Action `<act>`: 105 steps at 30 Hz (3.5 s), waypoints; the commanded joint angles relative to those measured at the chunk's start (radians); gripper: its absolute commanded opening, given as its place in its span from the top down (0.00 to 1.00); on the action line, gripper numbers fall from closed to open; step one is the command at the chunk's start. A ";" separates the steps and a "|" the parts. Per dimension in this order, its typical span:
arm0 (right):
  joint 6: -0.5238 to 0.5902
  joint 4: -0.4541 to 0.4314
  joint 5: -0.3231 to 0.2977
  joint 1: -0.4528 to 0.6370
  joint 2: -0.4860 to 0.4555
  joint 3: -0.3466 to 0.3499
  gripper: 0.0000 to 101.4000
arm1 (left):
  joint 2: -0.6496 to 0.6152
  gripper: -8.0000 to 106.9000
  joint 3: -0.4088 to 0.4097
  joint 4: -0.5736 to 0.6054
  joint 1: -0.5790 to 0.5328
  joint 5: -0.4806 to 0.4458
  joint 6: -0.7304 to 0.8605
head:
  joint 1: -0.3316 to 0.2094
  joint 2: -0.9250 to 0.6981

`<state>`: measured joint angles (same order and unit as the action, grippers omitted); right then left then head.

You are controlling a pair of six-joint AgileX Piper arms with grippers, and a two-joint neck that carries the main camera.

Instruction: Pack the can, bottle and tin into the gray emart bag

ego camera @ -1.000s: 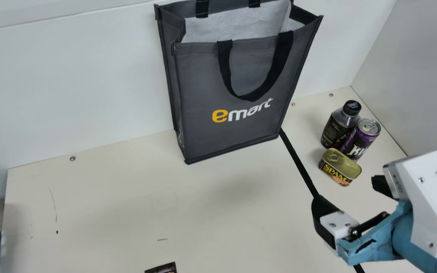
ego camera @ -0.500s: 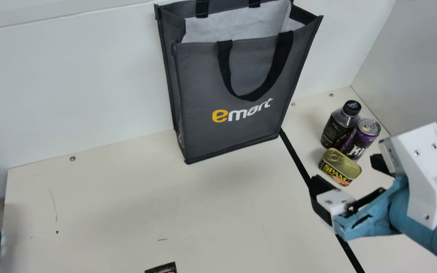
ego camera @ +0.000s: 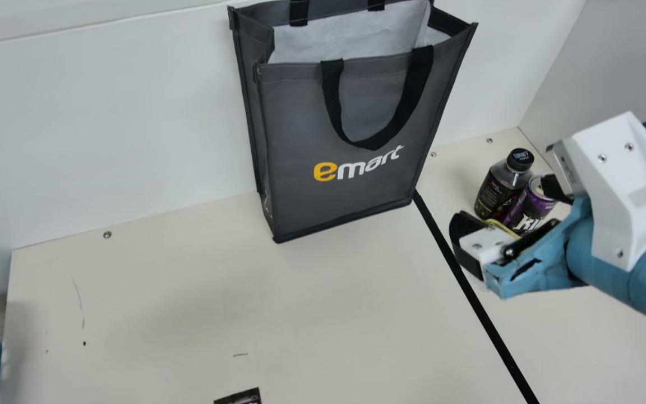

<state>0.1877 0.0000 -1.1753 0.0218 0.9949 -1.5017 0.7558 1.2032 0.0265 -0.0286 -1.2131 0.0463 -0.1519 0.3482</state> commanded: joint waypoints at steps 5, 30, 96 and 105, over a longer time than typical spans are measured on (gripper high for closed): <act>0.101 0.044 0.001 0.037 0.060 -0.072 0.10 | 0.000 0.15 0.000 0.000 0.000 0.000 0.000 | -0.023 0.001; 0.460 0.189 -0.039 0.120 0.318 -0.401 0.10 | 0.000 0.15 0.000 0.000 0.000 0.000 0.000 | -0.023 0.001; 1.161 0.413 -0.045 0.028 0.826 -0.734 0.10 | 0.000 0.15 0.000 0.000 0.000 0.000 0.000 | -0.023 0.001; 1.201 0.432 -0.045 0.029 0.853 -0.737 0.56 | 0.000 0.15 0.000 0.000 0.000 0.000 0.000 | -0.023 0.001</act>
<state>1.3879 0.4303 -1.2185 0.0502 1.8479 -2.2390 0.7558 1.2032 0.0265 -0.0286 -1.2131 0.0463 -0.1519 0.3482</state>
